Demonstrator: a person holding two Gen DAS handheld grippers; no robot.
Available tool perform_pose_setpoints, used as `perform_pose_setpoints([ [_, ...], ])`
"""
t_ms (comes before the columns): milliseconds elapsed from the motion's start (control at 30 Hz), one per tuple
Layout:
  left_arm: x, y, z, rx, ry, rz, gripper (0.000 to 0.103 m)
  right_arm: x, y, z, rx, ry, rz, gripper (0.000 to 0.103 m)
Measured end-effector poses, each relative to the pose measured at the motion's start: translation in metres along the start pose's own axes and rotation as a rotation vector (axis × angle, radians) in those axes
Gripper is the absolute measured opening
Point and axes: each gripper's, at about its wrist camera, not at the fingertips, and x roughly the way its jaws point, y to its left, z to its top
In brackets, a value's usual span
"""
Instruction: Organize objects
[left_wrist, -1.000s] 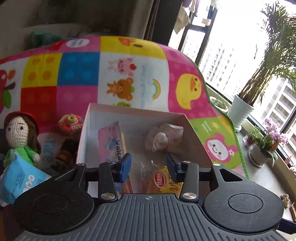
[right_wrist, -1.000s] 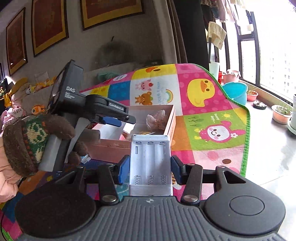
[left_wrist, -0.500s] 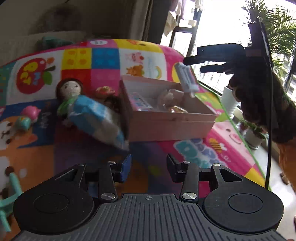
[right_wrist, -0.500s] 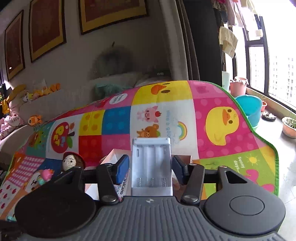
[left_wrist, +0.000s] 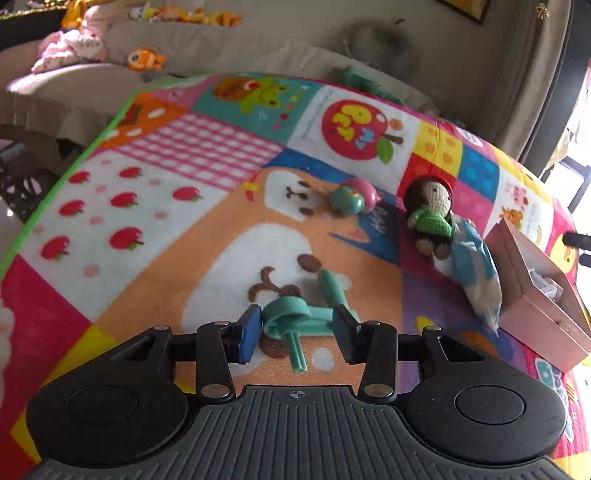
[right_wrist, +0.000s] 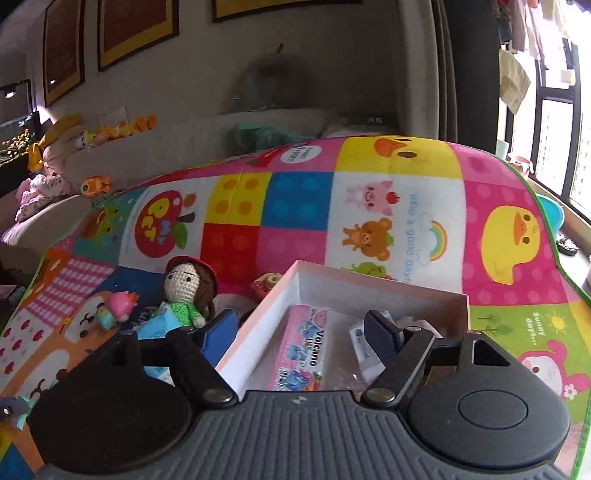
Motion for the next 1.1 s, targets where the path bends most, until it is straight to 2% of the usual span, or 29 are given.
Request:
perform_pose_setpoints([
  [133,0.030,-0.024,0.004,0.024,0.033,-0.105,0.046,0.011,0.007,0.019,0.063,0.042,0.042,0.077],
  [233,0.057,-0.045,0.018,0.075,0.051,-0.189,0.046,0.028,0.017,0.033,0.062,0.083,0.032,0.078],
  [300,0.065,-0.051,0.026,0.076,0.011,-0.226,0.046,0.042,0.027,0.046,0.037,0.106,0.012,0.078],
  [400,0.069,-0.044,0.030,0.036,-0.061,-0.228,0.045,0.071,0.045,0.065,-0.019,0.143,-0.034,0.078],
  [500,0.072,-0.029,0.026,-0.027,-0.080,-0.214,0.045,0.114,0.063,0.079,-0.058,0.199,-0.089,0.078],
  [600,0.078,-0.016,0.027,-0.098,-0.063,-0.203,0.045,0.165,0.069,0.088,-0.013,0.289,-0.112,0.078],
  [667,0.079,-0.012,0.029,-0.120,-0.070,-0.212,0.045,0.197,0.076,0.090,-0.032,0.312,-0.176,0.076],
  [700,0.080,-0.011,0.030,-0.125,-0.068,-0.211,0.045,0.210,0.079,0.090,-0.051,0.322,-0.202,0.074],
  [767,0.078,-0.008,0.030,-0.130,-0.084,-0.209,0.045,0.234,0.083,0.089,-0.073,0.348,-0.235,0.053],
  [800,0.076,-0.008,0.030,-0.132,-0.094,-0.204,0.045,0.244,0.084,0.088,-0.076,0.372,-0.237,0.049],
  [967,0.070,0.004,0.034,-0.196,-0.161,-0.169,0.045,0.275,0.088,0.077,-0.095,0.448,-0.308,0.044],
  [1100,0.068,0.015,0.037,-0.257,-0.192,-0.139,0.045,0.271,0.084,0.071,-0.038,0.469,-0.273,0.040],
])
